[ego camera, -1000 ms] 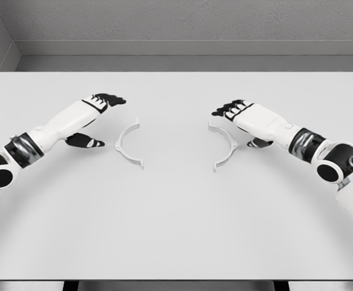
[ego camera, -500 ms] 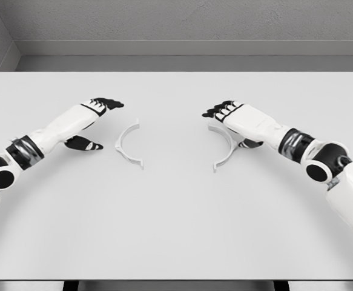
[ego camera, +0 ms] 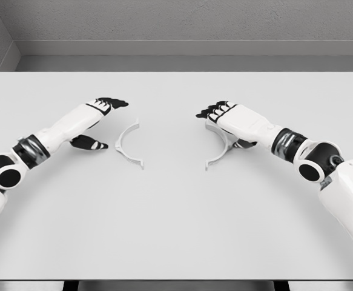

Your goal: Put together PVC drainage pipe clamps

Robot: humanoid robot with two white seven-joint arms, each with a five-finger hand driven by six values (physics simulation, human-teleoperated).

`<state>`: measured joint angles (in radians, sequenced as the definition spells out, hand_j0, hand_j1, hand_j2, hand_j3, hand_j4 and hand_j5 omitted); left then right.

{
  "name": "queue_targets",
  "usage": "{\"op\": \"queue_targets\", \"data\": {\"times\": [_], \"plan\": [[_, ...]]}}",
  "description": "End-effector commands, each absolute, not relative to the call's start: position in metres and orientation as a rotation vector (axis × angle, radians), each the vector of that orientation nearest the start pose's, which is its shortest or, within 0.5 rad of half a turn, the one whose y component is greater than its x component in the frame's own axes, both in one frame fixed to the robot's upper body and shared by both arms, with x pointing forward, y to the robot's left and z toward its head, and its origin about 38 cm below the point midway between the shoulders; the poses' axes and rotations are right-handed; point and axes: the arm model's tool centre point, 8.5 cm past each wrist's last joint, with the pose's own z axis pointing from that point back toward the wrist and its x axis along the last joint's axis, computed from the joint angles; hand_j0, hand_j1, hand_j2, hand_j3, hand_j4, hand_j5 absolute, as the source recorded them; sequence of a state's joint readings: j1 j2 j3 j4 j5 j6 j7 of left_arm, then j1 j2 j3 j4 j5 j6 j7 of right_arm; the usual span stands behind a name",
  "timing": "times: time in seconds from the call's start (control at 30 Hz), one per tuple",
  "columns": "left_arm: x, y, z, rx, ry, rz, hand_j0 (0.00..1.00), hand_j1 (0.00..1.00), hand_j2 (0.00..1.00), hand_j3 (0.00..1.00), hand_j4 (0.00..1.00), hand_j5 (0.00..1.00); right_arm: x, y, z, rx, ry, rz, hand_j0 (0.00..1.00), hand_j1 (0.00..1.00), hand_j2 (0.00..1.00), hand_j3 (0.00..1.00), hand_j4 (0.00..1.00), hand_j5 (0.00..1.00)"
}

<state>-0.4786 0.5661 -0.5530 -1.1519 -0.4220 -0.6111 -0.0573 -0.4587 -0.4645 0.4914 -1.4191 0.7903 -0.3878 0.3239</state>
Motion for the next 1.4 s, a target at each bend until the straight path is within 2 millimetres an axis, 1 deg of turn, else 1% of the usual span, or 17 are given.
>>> {"op": "queue_targets", "data": {"times": [0.0, 0.03, 0.1, 0.13, 0.3, 0.4, 0.53, 0.6, 0.67, 0.9, 1.0, 1.07, 1.13, 1.17, 1.23, 1.27, 1.37], "plan": [[0.446, 0.283, 0.116, 0.355, -1.741, -1.482, 1.00, 1.00, 1.00, 1.00, 1.00, 1.00, 0.443, -0.215, 0.137, -0.568, -1.502, 1.859, 1.00, 1.00, 1.00, 1.00, 1.00, 1.00], [0.446, 0.278, 0.115, 0.344, -1.749, -1.478, 1.00, 1.00, 1.00, 1.00, 1.00, 1.00, 0.443, -0.215, 0.137, -0.568, -1.501, 1.859, 1.00, 1.00, 1.00, 1.00, 1.00, 1.00], [0.446, 0.275, 0.114, 0.345, -1.748, -1.485, 1.00, 1.00, 1.00, 1.00, 1.00, 1.00, 0.443, -0.217, 0.136, -0.573, -1.495, 1.861, 1.00, 1.00, 1.00, 1.00, 1.00, 1.00], [0.446, 0.271, 0.113, 0.337, -1.755, -1.483, 1.00, 1.00, 1.00, 1.00, 1.00, 1.00, 0.443, -0.218, 0.135, -0.574, -1.491, 1.861, 1.00, 1.00, 1.00, 1.00, 1.00, 1.00], [0.446, 0.266, 0.112, 0.335, -1.758, -1.492, 1.00, 1.00, 1.00, 1.00, 1.00, 1.00, 0.446, -0.217, 0.137, -0.587, -1.487, 1.864, 1.00, 1.00, 1.00, 1.00, 1.00, 1.00], [0.446, 0.259, 0.111, 0.329, -1.764, -1.500, 1.00, 1.00, 1.00, 1.00, 1.00, 1.00, 0.447, -0.217, 0.137, -0.593, -1.481, 1.861, 1.00, 1.00, 1.00, 1.00, 1.00, 1.00], [0.445, 0.250, 0.109, 0.313, -1.778, -1.492, 1.00, 1.00, 1.00, 1.00, 1.00, 1.00, 0.447, -0.211, 0.134, -0.578, -1.486, 1.856, 1.00, 1.00, 1.00, 1.00, 1.00, 1.00], [0.445, 0.249, 0.110, 0.310, -1.782, -1.494, 1.00, 1.00, 1.00, 1.00, 1.00, 1.00, 0.447, -0.209, 0.135, -0.576, -1.487, 1.860, 1.00, 1.00, 1.00, 1.00, 1.00, 1.00], [0.445, 0.247, 0.109, 0.308, -1.784, -1.492, 1.00, 1.00, 1.00, 1.00, 1.00, 1.00, 0.446, -0.203, 0.135, -0.568, -1.495, 1.867, 1.00, 1.00, 1.00, 1.00, 1.00, 1.00], [0.449, 0.258, 0.112, 0.333, -1.771, -1.480, 1.00, 1.00, 1.00, 1.00, 1.00, 1.00, 0.446, -0.185, 0.135, -0.550, -1.507, 1.873, 1.00, 1.00, 1.00, 1.00, 1.00, 1.00], [0.455, 0.264, 0.114, 0.352, -1.757, -1.472, 1.00, 1.00, 1.00, 1.00, 1.00, 1.00, 0.446, -0.182, 0.135, -0.546, -1.511, 1.874, 1.00, 1.00, 1.00, 1.00, 1.00, 1.00], [0.464, 0.268, 0.114, 0.367, -1.741, -1.464, 1.00, 1.00, 1.00, 1.00, 1.00, 1.00, 0.447, -0.180, 0.135, -0.544, -1.516, 1.871, 1.00, 1.00, 1.00, 1.00, 1.00, 1.00], [0.465, 0.266, 0.115, 0.366, -1.743, -1.466, 1.00, 1.00, 1.00, 1.00, 1.00, 1.00, 0.447, -0.179, 0.135, -0.543, -1.517, 1.870, 1.00, 1.00, 1.00, 1.00, 1.00, 1.00], [0.466, 0.260, 0.114, 0.355, -1.751, -1.459, 1.00, 1.00, 1.00, 1.00, 1.00, 1.00, 0.447, -0.178, 0.135, -0.541, -1.515, 1.878, 1.00, 1.00, 1.00, 1.00, 1.00, 1.00], [0.471, 0.256, 0.110, 0.347, -1.744, -1.445, 1.00, 1.00, 1.00, 1.00, 1.00, 1.00, 0.449, -0.177, 0.136, -0.549, -1.511, 1.872, 1.00, 1.00, 1.00, 1.00, 1.00, 1.00], [0.472, 0.256, 0.109, 0.346, -1.739, -1.443, 1.00, 1.00, 1.00, 1.00, 1.00, 1.00, 0.450, -0.167, 0.137, -0.538, -1.524, 1.882, 1.00, 1.00, 1.00, 1.00, 1.00, 1.00], [0.472, 0.255, 0.109, 0.346, -1.741, -1.442, 1.00, 1.00, 1.00, 1.00, 1.00, 1.00, 0.450, -0.164, 0.138, -0.539, -1.524, 1.881, 1.00, 1.00, 1.00, 1.00, 1.00, 1.00]]}}
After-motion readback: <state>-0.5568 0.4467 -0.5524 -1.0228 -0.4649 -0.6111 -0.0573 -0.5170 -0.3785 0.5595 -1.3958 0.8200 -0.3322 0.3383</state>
